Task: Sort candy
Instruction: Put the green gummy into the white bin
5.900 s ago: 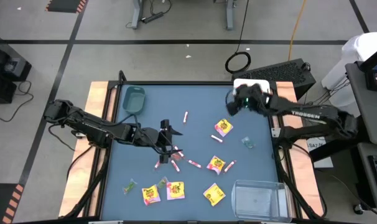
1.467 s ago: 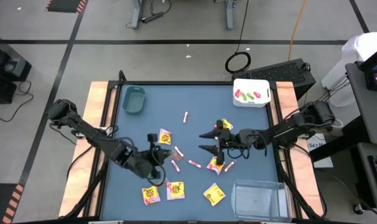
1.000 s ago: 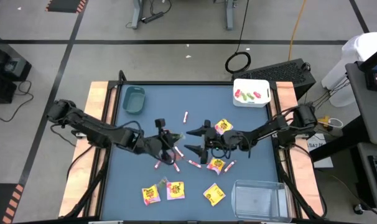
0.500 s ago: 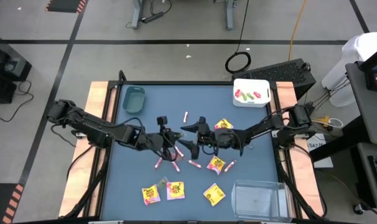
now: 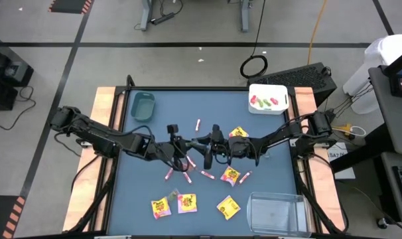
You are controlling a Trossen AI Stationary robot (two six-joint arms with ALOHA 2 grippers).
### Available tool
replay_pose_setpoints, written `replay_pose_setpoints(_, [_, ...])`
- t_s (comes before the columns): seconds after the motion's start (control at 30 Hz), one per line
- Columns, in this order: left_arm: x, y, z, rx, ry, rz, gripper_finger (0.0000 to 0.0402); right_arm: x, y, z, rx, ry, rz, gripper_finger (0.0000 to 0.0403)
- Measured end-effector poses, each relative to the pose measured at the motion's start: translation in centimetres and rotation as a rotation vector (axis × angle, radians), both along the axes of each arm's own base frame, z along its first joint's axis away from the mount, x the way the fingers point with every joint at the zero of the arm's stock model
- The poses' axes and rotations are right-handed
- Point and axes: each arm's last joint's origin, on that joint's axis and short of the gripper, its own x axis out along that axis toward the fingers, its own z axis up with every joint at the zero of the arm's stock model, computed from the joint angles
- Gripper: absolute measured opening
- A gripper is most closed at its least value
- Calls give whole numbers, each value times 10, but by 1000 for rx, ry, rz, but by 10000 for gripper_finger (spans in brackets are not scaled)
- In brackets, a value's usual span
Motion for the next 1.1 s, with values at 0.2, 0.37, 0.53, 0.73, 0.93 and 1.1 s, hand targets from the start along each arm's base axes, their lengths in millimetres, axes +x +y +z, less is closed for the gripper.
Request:
replay_pose_setpoints(0.2, [0,1,0,-1,-8,25,157,0,-1,0,-5,4,-6,54])
replay_pose_setpoints(0.37, [0,0,0,-3,-11,31,202,0,0,-2,-8,20,-2,26])
replay_pose_setpoints(0.53, [-2,-4,0,-17,-10,27,226,0,-3,-2,-39,31,-8,25])
replay_pose_setpoints(0.73, [-7,-10,-4,11,38,14,233,-3,-12,-3,-70,130,-26,27])
replay_pose_setpoints(0.93, [-13,-6,-10,37,65,44,233,-17,-14,15,-115,225,-22,27])
replay_pose_setpoints(1.1, [-20,3,-11,43,40,88,233,-43,-17,41,-163,338,-15,27])
